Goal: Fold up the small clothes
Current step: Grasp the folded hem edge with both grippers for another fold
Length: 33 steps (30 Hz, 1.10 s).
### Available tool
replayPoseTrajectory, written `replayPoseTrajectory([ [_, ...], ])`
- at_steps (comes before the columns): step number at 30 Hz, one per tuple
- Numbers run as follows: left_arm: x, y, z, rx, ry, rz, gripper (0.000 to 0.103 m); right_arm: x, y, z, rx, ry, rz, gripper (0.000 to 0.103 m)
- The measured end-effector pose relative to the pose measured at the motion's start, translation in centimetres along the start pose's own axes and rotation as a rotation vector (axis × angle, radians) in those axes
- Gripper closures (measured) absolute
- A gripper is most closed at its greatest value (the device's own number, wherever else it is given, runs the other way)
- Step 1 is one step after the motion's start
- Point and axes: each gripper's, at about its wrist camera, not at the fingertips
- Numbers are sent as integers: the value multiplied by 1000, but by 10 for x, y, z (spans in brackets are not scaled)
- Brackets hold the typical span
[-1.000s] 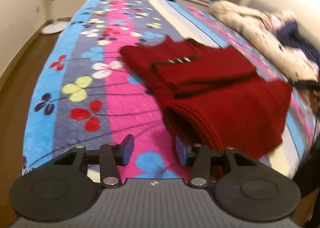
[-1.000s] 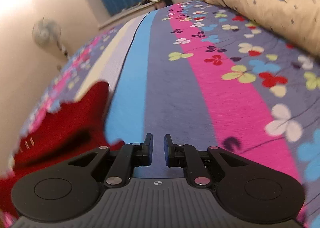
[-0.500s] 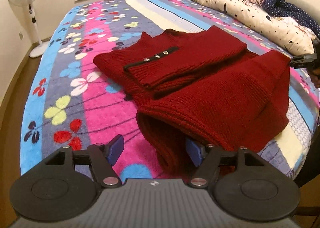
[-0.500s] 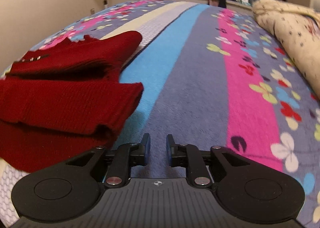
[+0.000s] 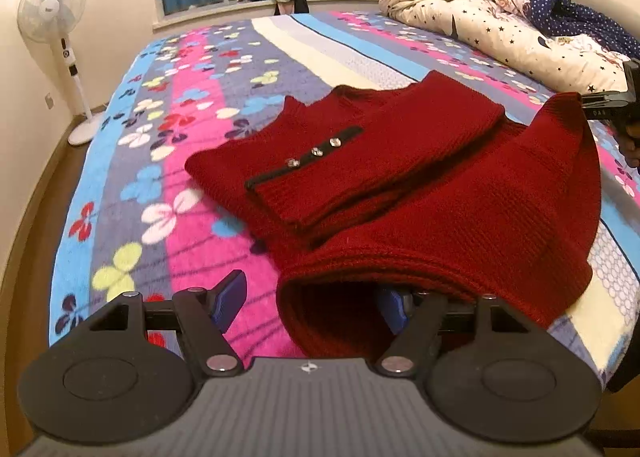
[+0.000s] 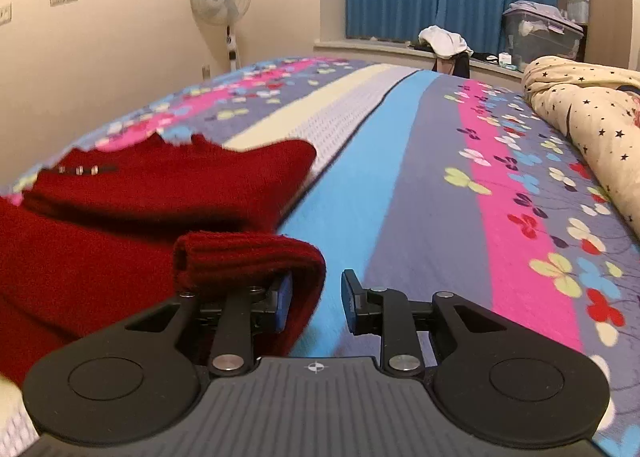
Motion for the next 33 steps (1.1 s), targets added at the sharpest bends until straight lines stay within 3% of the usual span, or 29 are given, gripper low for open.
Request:
replayPoseTrajectory([
  [6, -4, 9, 8, -10, 5, 54, 28, 8, 10, 23, 25, 39, -13, 75],
  [7, -5, 10, 9, -18, 3, 64, 33, 9, 11, 27, 33, 44, -10, 74],
  [10, -3, 16, 11, -35, -11, 80, 77, 7, 15, 37, 54, 64, 6, 75],
  [15, 8, 22, 12, -54, -18, 62, 82, 3, 22, 48, 82, 85, 21, 75],
  [17, 14, 26, 10, -68, -45, 37, 85, 3, 26, 49, 76, 104, 31, 88],
  [20, 45, 31, 6, -120, -119, -141, 86, -7, 37, 44, 2, 168, 142, 90],
  [22, 73, 30, 8, -142, -113, -310, 87, -23, 45, 39, -82, 208, 298, 91],
  [24, 97, 25, 21, -93, -96, -489, 87, -35, 48, 40, -130, 205, 429, 91],
  [25, 102, 22, 31, -41, -87, -538, 87, -38, 48, 46, -125, 157, 471, 91],
  [29, 99, 16, 59, 143, -88, -588, 86, -34, 42, 82, 36, 38, 522, 91],
  [33, 100, 19, 58, 141, -96, -608, 85, -32, 38, 98, 100, 18, 535, 90],
])
Point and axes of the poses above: each gripper's, at about its wrist camera, not at the fingertips, and z roughly the way its jaws point, x to its left, y to its top, and after that the axes turned 5 degrees about z, right-handed
